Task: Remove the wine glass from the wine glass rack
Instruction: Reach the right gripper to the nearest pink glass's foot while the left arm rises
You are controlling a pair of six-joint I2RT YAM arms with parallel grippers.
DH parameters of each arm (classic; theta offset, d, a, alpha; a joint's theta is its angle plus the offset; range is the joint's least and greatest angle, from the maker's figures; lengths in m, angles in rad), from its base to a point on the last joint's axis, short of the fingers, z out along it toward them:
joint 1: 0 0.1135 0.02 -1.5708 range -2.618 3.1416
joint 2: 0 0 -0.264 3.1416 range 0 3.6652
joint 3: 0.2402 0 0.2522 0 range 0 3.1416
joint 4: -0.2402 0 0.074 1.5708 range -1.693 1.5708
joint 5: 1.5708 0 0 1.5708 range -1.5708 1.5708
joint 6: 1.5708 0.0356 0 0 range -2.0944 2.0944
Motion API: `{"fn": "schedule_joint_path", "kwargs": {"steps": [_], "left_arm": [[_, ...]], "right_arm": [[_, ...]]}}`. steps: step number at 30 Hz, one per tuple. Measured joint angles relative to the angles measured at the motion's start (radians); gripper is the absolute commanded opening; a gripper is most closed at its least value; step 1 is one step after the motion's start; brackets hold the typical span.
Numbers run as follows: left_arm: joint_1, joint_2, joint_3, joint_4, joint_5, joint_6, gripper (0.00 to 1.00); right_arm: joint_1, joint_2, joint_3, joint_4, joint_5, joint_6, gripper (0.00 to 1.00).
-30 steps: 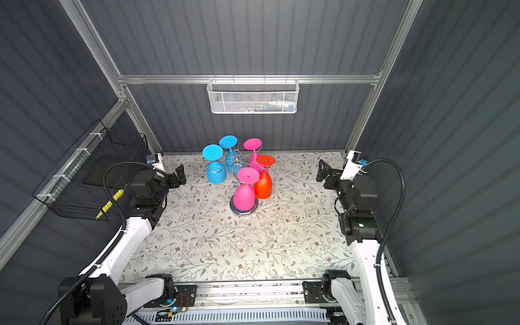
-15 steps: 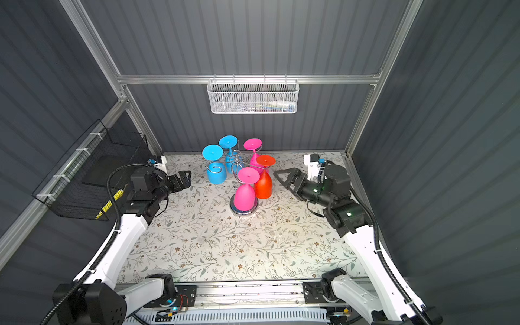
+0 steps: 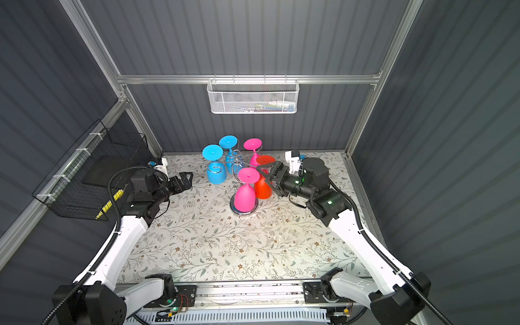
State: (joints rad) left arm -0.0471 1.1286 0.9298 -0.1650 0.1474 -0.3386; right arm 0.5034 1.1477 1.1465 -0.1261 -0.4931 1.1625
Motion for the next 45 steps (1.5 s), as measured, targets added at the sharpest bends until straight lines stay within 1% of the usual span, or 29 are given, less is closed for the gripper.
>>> {"fn": "schedule_joint_path", "kwargs": {"steps": [2, 5, 10, 14, 30, 45], "left_arm": [[0.000, -0.001, -0.006, 0.000, 0.003, -0.005, 1.00], [0.000, -0.001, -0.012, 0.000, 0.008, -0.011, 1.00], [0.000, -0.001, -0.013, 0.000, 0.015, -0.014, 1.00], [0.000, -0.001, -0.015, 0.000, 0.018, -0.014, 1.00], [0.000, -0.001, -0.023, 0.000, 0.022, -0.021, 1.00], [0.000, -0.006, -0.027, -0.006, 0.022, -0.026, 1.00]], "right_arm": [[0.005, 0.011, 0.000, 0.000, 0.005, 0.004, 0.81], [0.013, 0.022, 0.000, 0.005, 0.007, 0.007, 0.75], [0.023, 0.037, 0.000, 0.021, 0.011, 0.008, 0.59], [0.026, 0.053, 0.000, 0.033, 0.010, 0.011, 0.50], [0.038, 0.072, 0.000, 0.052, 0.011, 0.015, 0.31], [0.045, 0.072, -0.023, 0.054, 0.027, 0.015, 0.18]]}}
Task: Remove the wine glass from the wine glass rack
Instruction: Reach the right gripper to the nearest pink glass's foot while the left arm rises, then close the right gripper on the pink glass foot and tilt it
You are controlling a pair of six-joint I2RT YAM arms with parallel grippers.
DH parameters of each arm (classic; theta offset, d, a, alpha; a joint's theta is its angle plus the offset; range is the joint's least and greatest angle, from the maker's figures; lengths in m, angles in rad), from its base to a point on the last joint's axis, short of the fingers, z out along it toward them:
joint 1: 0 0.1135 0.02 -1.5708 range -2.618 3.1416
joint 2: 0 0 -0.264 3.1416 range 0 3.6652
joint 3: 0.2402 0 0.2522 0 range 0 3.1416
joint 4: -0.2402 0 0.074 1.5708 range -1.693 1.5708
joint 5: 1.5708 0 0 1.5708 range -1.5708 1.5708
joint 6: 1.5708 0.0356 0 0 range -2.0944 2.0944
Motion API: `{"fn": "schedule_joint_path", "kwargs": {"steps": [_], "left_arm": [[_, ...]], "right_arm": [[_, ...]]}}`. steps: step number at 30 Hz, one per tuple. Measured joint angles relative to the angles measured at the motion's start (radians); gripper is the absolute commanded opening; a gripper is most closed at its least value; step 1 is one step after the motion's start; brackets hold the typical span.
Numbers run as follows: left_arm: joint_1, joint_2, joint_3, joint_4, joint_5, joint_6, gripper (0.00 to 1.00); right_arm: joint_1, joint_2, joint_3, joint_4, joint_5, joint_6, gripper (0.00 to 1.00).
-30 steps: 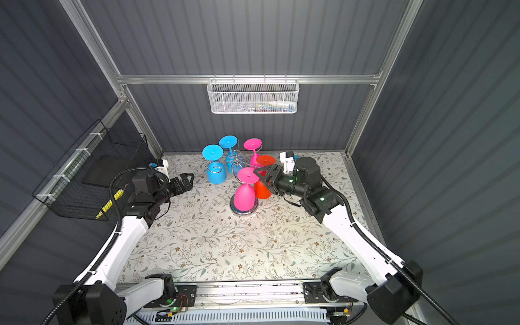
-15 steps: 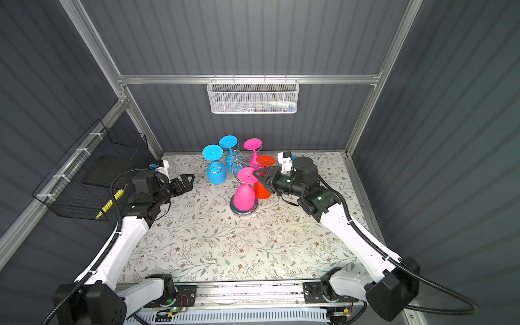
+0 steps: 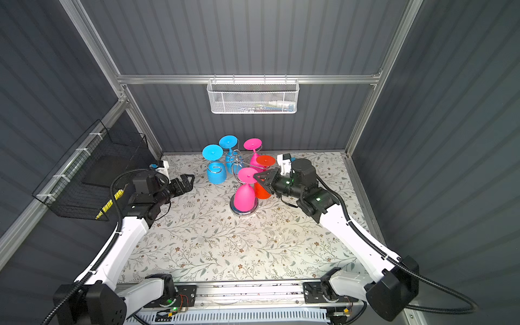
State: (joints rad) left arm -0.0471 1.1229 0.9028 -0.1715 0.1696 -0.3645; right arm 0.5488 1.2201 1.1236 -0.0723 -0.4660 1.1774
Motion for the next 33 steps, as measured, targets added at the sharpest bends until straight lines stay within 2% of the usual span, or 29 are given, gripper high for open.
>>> {"fn": "schedule_joint_path", "kwargs": {"steps": [22, 33], "left_arm": [[0.000, -0.018, -0.001, -0.021, -0.001, -0.006, 1.00], [0.000, -0.035, -0.001, -0.032, -0.001, -0.011, 1.00]], "right_arm": [[0.003, -0.022, -0.006, 0.004, 0.007, 0.001, 0.01], [0.011, -0.022, -0.005, 0.004, 0.006, 0.001, 0.00]]}}
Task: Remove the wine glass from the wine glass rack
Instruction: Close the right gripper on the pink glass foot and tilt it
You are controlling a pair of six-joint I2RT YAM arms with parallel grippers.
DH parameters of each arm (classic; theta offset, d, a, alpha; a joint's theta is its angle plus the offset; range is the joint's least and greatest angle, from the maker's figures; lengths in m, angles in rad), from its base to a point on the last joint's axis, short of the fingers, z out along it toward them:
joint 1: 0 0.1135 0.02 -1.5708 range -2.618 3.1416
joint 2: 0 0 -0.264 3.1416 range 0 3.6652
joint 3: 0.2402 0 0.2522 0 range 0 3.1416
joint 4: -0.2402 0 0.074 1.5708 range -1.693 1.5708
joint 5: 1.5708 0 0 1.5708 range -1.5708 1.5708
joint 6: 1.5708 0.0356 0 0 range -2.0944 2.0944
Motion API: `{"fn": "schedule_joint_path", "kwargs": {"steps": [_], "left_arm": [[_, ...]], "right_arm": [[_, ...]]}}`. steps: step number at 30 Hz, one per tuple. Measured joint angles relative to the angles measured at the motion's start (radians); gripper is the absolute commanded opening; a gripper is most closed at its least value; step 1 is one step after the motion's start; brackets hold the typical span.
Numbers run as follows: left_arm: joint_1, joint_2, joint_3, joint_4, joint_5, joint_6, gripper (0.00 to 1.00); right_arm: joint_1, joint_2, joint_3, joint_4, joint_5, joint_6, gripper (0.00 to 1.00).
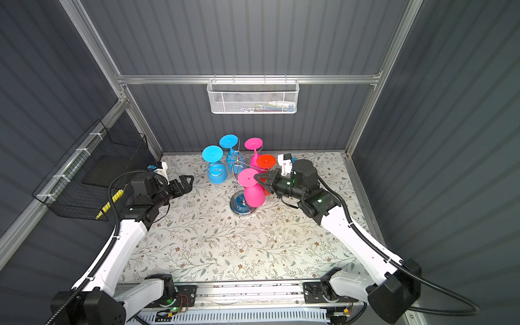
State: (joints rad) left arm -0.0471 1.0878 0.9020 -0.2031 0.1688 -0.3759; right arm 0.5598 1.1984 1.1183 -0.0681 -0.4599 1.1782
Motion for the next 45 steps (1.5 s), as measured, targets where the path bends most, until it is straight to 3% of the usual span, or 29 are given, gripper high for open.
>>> {"fn": "schedule_joint_path", "kwargs": {"steps": [45], "left_arm": [[0.000, -0.045, 0.000, -0.024, -0.011, 0.001, 1.00]], "right_arm": [[0.076, 0.041, 0.098, -0.010, 0.023, 0.000, 0.00]]}}
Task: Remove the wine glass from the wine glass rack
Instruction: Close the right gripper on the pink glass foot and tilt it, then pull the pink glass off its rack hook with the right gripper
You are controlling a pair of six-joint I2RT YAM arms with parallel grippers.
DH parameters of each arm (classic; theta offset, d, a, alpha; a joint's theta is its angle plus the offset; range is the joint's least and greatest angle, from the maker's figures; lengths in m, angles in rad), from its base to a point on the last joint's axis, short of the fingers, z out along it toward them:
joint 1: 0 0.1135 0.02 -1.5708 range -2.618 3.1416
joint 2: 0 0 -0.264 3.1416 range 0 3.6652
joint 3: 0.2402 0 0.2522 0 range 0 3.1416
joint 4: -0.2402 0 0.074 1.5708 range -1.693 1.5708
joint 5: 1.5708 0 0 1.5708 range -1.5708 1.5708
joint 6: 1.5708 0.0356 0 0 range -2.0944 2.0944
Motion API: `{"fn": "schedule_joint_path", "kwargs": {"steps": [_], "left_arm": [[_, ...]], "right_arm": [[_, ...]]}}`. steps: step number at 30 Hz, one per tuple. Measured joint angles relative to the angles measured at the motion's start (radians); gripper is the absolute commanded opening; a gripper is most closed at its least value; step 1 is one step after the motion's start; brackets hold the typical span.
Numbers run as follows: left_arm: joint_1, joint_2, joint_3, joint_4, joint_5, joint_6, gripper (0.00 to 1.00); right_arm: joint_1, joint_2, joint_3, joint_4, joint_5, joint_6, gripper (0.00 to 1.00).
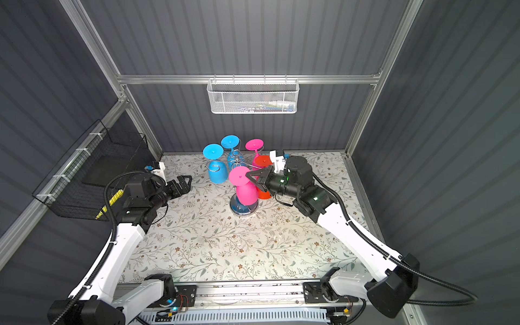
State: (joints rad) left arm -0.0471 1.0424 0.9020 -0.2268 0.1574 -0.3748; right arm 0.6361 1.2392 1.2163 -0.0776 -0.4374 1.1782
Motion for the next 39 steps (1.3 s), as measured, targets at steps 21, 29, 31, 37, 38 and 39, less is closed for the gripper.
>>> {"fn": "schedule_joint_path", "kwargs": {"steps": [21, 29, 31, 37, 38, 39], "left_arm": [[0.000, -0.003, 0.000, -0.021, -0.007, 0.008, 1.00], [0.000, -0.006, 0.000, -0.024, -0.007, 0.008, 1.00], [0.000, -0.006, 0.000, -0.024, -0.007, 0.008, 1.00], [0.000, -0.013, 0.000, -0.029, -0.008, 0.009, 1.00], [0.000, -0.016, 0.000, -0.029, -0.007, 0.010, 1.00], [0.000, -0.017, 0.000, -0.029, -0.008, 0.011, 1.00]], "right_arm": [[0.022, 0.044, 0.048, -0.008, -0.003, 0.000, 0.00], [0.030, 0.044, 0.048, -0.011, -0.003, 0.000, 0.00], [0.033, 0.044, 0.048, -0.013, -0.002, 0.000, 0.00], [0.045, 0.045, 0.048, -0.013, 0.009, 0.000, 0.00], [0.046, 0.045, 0.048, -0.013, 0.014, 0.000, 0.00], [0.047, 0.045, 0.048, -0.013, 0.017, 0.000, 0.00]]}}
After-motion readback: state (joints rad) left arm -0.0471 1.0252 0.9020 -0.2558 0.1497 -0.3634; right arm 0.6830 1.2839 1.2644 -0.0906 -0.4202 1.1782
